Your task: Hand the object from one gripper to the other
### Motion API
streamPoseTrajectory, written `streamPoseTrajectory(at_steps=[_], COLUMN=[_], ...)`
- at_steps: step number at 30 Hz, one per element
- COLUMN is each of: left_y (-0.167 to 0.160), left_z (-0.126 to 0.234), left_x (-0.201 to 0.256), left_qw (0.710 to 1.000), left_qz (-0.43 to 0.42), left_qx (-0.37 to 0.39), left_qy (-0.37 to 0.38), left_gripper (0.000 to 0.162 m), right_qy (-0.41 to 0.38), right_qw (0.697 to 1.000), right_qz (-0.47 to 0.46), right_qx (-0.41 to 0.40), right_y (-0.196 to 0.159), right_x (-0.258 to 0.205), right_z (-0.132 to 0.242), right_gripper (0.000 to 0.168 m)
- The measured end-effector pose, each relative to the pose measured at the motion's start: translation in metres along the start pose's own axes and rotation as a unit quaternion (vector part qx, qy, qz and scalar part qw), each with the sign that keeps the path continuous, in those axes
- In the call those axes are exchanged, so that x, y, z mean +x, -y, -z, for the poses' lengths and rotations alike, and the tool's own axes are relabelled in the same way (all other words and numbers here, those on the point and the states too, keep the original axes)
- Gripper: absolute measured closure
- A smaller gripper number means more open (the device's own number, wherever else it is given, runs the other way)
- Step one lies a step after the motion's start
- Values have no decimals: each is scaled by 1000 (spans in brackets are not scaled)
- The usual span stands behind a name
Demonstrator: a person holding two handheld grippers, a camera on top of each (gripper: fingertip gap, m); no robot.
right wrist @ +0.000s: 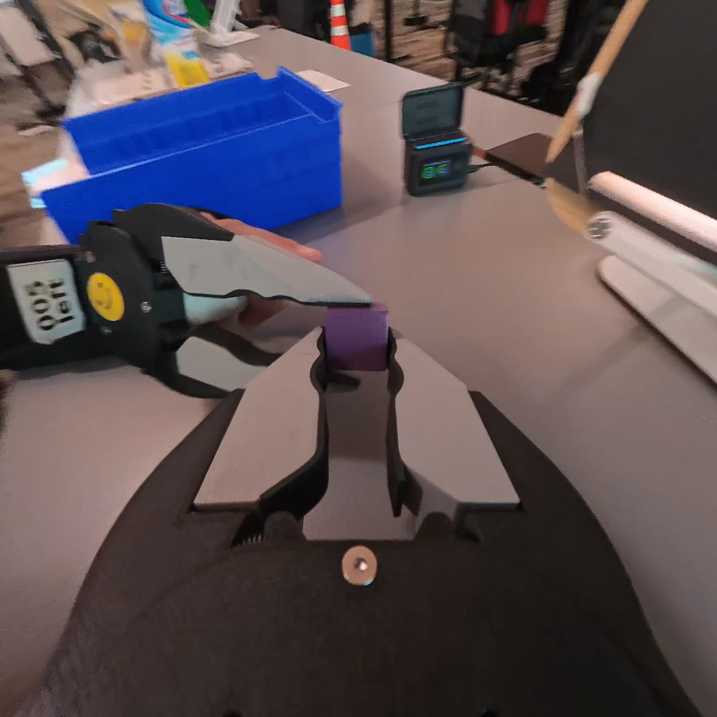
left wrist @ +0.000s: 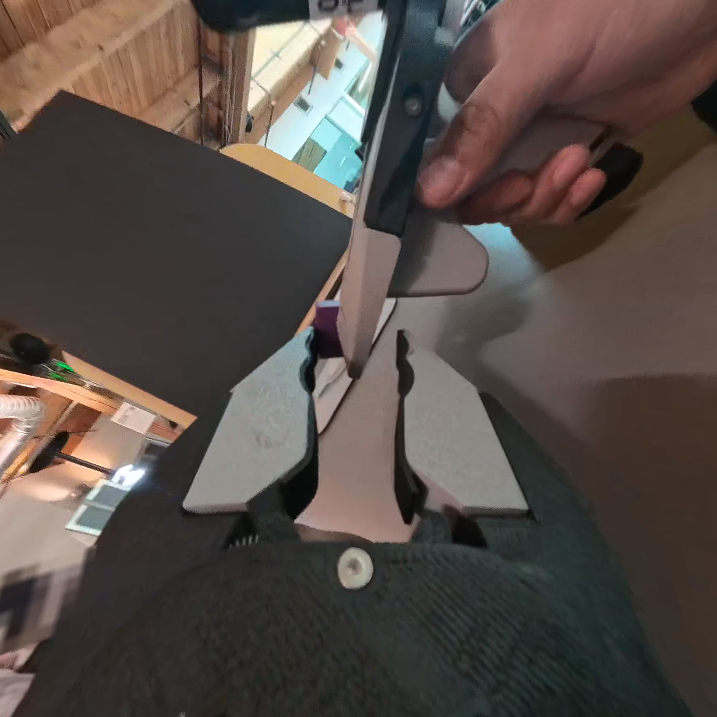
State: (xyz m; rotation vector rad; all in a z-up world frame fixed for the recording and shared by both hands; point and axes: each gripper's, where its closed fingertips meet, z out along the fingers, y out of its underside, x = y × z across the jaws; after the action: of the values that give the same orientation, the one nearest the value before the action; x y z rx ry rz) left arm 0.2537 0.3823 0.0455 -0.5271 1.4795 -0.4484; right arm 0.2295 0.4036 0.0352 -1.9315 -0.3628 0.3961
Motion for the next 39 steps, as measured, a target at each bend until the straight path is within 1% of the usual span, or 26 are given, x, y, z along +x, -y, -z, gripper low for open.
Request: streamPoseTrajectory(at_steps=[1,2,4,8,10,13,15,17,18,20,22,24,26,29,30,31,33,35,37,39], left_y=[-5,-10,-17,-28,-34,-38,-42,-43,-43,-42,-42,-44,-45,-49,-50,-51,-52,-54,-55,-55], left_z=[-4,-6,-10,-13,-13,-11,-11,-11,-11,-10,-9,-8,-7,-7,-7,-8,-9,-9,-8,-6], left_x=[1,2,6,3,-3,-13,-14,-17,-18,-19,-18,-16,-17,-19,-20,-20,-20,-21,-22,-24], left_qw=[1000,999,998,997,996,994,992,992,991,992,992,991,991,990,989,989,989,988,988,987], left_qz=[17,23,28,33,55,78,92,98,100,97,92,93,95,102,104,104,102,99,100,104], left_qx=[-16,-28,-49,-64,-73,-72,-77,-80,-79,-78,-81,-86,-90,-96,-97,-99,-103,-107,-111,-114], left_qy=[-4,-3,-9,-3,6,23,23,29,30,34,34,31,32,36,38,38,40,42,45,48], left_gripper=[116,111,109,117,118,124,126,127,128,130,131,131,131,131,132,132,131,132,132,132], right_qy=[-30,-60,-113,-182,-208,-252,-299,-367,-402,-446,-463,-473,-468,-476,-464,-439,-362,-282,-237,-243], right_qw=[1000,998,993,980,974,959,946,923,910,889,872,856,853,859,868,884,923,953,966,965], right_qz=[8,14,22,14,3,-19,-42,-59,-70,-105,-145,-177,-186,-147,-137,-127,-108,-96,-85,-78], right_qx=[3,9,27,78,94,124,120,95,70,3,-63,-116,-139,-119,-108,-96,-67,-53,-53,-55], right_y=[2,4,12,32,43,66,76,76,70,46,14,-10,-17,4,13,23,39,42,31,12], right_x=[8,16,27,29,22,14,22,43,57,86,112,129,131,124,117,106,76,48,38,51], right_z=[3,8,20,52,74,121,159,200,219,246,261,269,267,255,243,225,175,121,73,37], right_gripper=[143,143,143,143,143,143,143,143,143,143,141,118,108,104,101,100,97,98,102,104])
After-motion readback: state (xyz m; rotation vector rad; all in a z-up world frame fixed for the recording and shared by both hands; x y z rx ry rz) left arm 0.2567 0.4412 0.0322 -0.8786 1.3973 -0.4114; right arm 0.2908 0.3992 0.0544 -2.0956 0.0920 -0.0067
